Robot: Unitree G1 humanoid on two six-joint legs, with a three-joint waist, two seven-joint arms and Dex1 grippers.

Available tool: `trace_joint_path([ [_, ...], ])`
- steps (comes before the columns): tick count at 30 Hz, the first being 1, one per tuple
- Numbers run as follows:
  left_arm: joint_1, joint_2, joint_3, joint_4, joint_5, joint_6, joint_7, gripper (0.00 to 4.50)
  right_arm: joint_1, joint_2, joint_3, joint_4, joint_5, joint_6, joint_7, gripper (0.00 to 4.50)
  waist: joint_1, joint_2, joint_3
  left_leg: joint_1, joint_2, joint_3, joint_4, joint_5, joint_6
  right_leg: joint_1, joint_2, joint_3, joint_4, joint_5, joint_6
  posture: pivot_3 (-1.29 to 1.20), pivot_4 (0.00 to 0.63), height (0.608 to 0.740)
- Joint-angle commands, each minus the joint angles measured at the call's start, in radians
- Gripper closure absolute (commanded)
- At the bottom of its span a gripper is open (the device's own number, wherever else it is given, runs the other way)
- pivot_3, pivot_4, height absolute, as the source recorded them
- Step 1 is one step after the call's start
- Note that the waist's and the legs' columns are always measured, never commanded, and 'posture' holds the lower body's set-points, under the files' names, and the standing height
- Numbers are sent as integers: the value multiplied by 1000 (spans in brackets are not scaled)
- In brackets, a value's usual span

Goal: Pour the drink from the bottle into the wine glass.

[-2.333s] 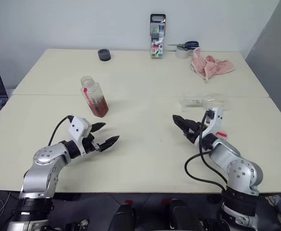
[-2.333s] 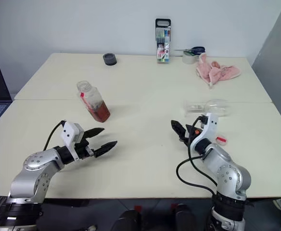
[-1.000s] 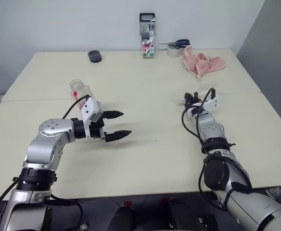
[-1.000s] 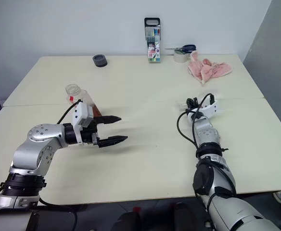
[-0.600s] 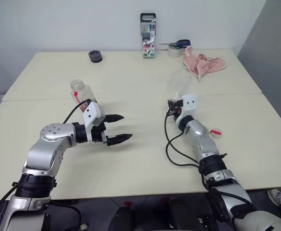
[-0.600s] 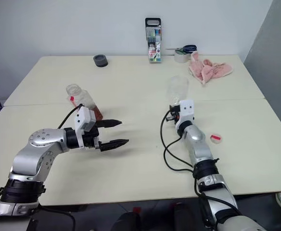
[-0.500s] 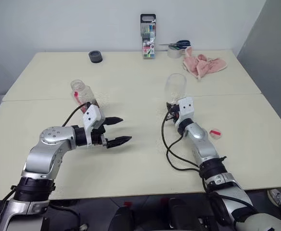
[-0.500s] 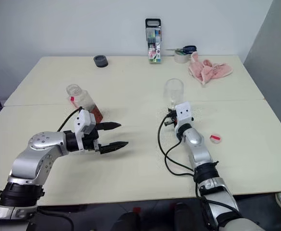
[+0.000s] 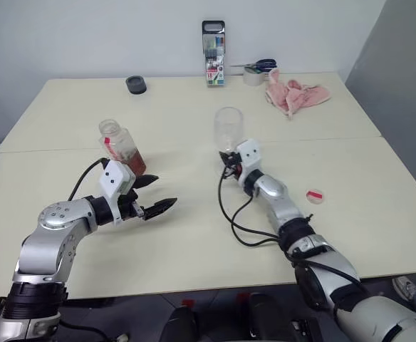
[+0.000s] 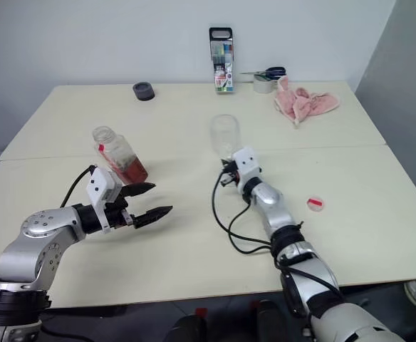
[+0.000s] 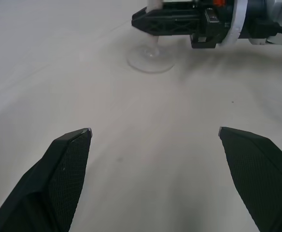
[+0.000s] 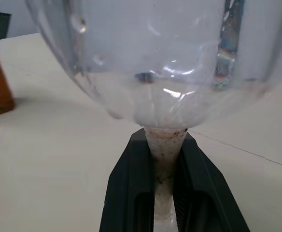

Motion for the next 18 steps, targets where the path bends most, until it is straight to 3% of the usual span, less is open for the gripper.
trace_joint_path([
  [1,0,16,46,-44,-17,5,18,0,-31,1,-1,56,-14,-47,18,4317,10,0,0,-1,-1,-1,0,0,0,0,-1,0,0,0,0,0,150,740],
  [13,-169,1,45,-34,-25,2,59,0,-28,8,-12,101,-13,-77,44,4317,12,0,0,-1,-1,-2,1,0,0,0,0,-1,0,0,0,0,150,740],
  [18,-228,-25,34,-33,-25,-12,68,0,-24,12,-19,85,-6,-76,61,2712,11,0,0,-2,-1,-1,1,1,-1,0,-1,-1,0,0,0,0,150,740],
])
